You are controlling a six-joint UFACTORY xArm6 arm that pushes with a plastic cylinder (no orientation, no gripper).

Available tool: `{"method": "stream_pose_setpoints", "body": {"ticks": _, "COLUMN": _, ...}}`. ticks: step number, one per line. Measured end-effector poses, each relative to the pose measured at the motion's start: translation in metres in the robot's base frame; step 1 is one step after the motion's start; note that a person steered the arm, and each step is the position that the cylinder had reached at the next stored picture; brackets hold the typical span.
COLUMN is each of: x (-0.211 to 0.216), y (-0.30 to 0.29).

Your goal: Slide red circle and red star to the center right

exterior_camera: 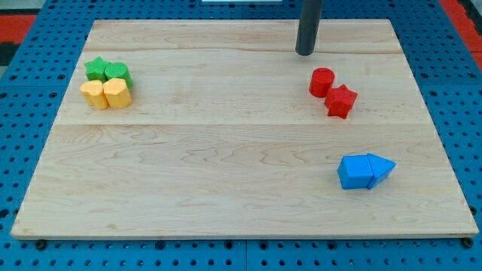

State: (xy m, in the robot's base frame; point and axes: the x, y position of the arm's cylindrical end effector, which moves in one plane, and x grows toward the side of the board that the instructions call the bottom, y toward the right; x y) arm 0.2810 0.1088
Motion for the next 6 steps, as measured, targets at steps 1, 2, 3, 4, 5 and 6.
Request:
{"method": "stream_pose_setpoints", "body": {"ticks": 1, "x": 0.003, "y": 0.000}}
{"method": "stream_pose_setpoints", "body": {"ticks": 2, "x": 0.017, "y": 0.000}}
{"method": "stream_pose_setpoints", "body": {"ticks": 3, "x": 0.051, "y": 0.011}}
{"method": "stream_pose_setpoints", "body": {"ticks": 4, "x": 0.077, "y": 0.023}}
{"method": "stream_pose_setpoints", "body": {"ticks": 5, "x": 0.101, "y": 0.029}}
{"method": "stream_pose_setpoints", "body": {"ticks": 6, "x": 0.102, "y": 0.060}}
